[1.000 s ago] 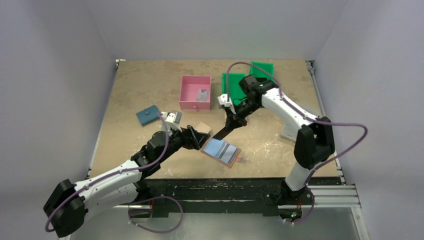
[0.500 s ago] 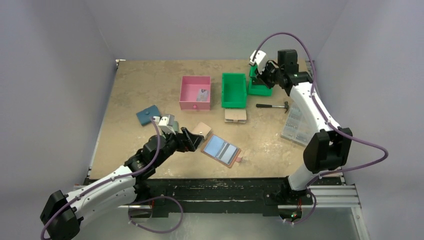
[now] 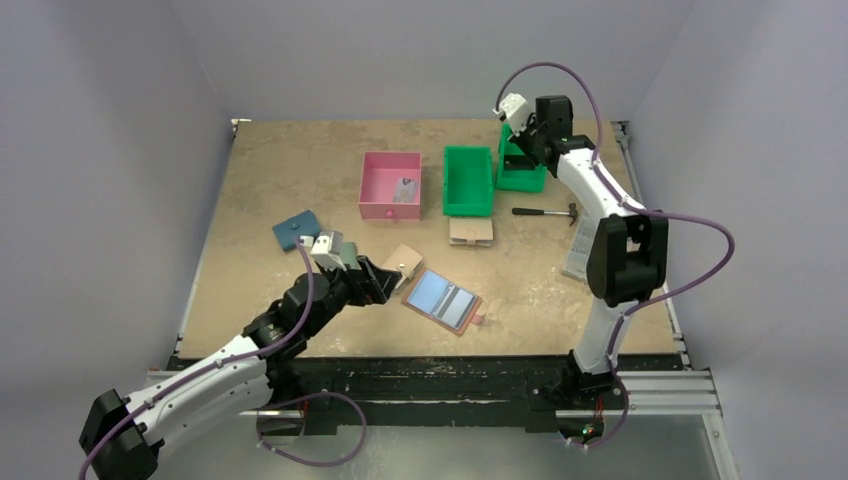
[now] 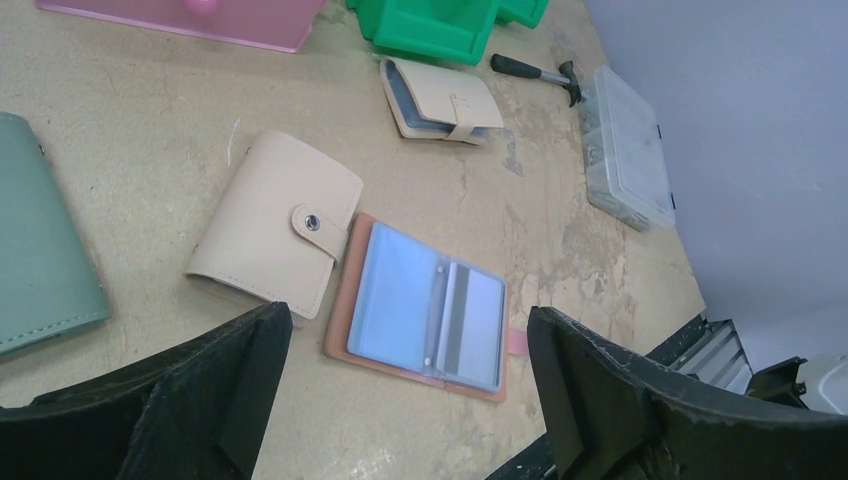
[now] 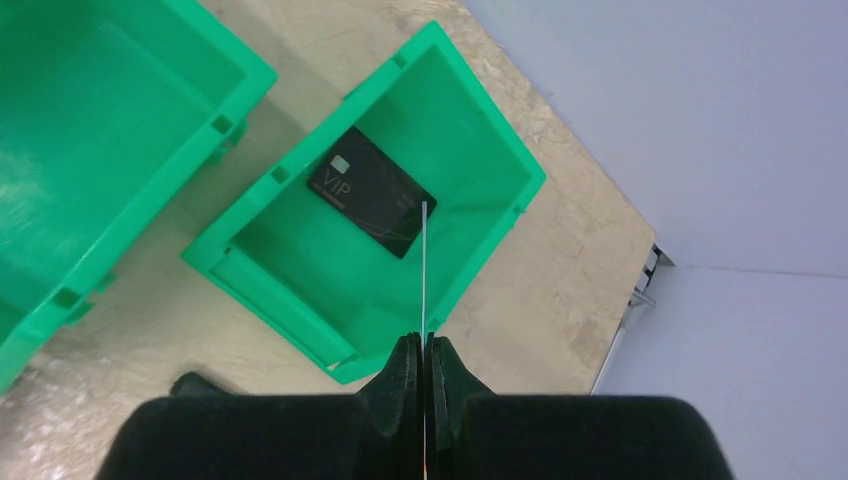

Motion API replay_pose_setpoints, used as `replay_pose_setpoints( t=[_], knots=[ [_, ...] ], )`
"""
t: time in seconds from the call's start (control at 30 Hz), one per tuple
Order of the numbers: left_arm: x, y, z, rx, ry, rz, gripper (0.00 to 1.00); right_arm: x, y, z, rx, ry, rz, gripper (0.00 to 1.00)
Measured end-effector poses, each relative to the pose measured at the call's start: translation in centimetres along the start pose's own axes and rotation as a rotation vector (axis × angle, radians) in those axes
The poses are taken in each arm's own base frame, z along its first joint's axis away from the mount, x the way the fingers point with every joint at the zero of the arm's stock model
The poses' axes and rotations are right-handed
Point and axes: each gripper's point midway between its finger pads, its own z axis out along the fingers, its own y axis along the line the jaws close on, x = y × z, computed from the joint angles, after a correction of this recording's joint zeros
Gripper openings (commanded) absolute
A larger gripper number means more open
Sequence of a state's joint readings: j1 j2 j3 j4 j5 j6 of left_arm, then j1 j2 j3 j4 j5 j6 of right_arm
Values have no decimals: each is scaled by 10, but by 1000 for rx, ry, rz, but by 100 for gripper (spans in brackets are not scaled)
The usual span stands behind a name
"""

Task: Take the credit cards out of the card holder
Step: Place the credit card in the storage box.

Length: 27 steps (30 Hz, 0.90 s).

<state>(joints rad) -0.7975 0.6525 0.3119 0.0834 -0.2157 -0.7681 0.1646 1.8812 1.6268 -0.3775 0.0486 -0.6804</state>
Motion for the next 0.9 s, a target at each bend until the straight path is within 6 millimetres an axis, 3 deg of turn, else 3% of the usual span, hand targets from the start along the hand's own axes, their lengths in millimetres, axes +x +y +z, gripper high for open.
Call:
replay_pose_setpoints(
  t=[0.2,0.6,0.9],
  knots=[
    [1,2,0,-11,3,-4,95,6,-2,19,58,29,-2,0],
    [2,7,-2,-33,6,-2,96,-4,3,35,111,12,0,6],
    [3,10,-2,-44,9,0,96,19,20,62,94,77,2,10]
  ],
)
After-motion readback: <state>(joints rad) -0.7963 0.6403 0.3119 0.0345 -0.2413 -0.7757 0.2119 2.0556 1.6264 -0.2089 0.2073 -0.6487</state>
